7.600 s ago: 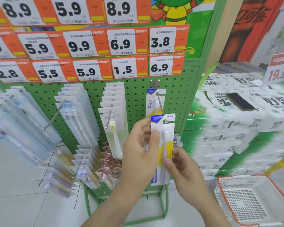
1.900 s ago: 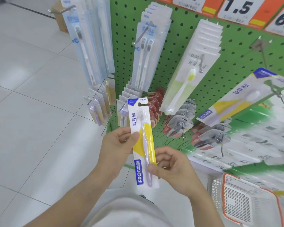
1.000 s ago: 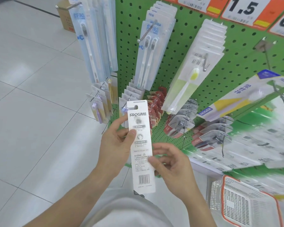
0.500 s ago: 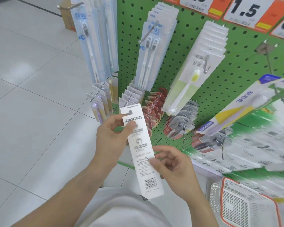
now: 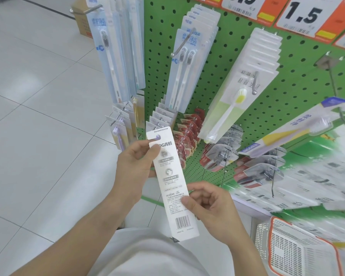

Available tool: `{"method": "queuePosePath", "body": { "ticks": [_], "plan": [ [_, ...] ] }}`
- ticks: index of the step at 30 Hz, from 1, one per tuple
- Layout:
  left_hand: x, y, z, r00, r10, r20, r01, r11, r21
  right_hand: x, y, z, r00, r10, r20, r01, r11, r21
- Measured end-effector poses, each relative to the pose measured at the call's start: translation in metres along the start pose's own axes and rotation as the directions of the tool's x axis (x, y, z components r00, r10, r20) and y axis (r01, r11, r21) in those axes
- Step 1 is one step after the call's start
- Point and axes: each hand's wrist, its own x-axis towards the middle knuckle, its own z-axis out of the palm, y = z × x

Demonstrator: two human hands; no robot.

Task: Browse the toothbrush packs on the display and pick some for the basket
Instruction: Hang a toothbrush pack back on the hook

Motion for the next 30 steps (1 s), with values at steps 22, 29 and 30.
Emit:
{"method": "queuePosePath", "body": {
  "ticks": [22,29,30],
  "plan": [
    [0.007,-0.004,-0.012,0.998,-0.024,0.055,0.024,1.000,0.001,0.004,-0.006,0.005,0.997,0.058,0.061,-0.051,0.994,-0.101],
    [0.013,-0.001,-0.024,0.998,0.014,0.054,-0.016,0.999,0.029,0.008,-0.010,0.015,0.990,0.118,0.073,-0.103,0.976,-0.191],
    [0.014,-0.002,-0.027,0.998,0.018,0.063,-0.021,0.999,0.045,0.008,-0.010,0.018,0.990,0.120,0.073,-0.104,0.976,-0.192]
  ]
}}
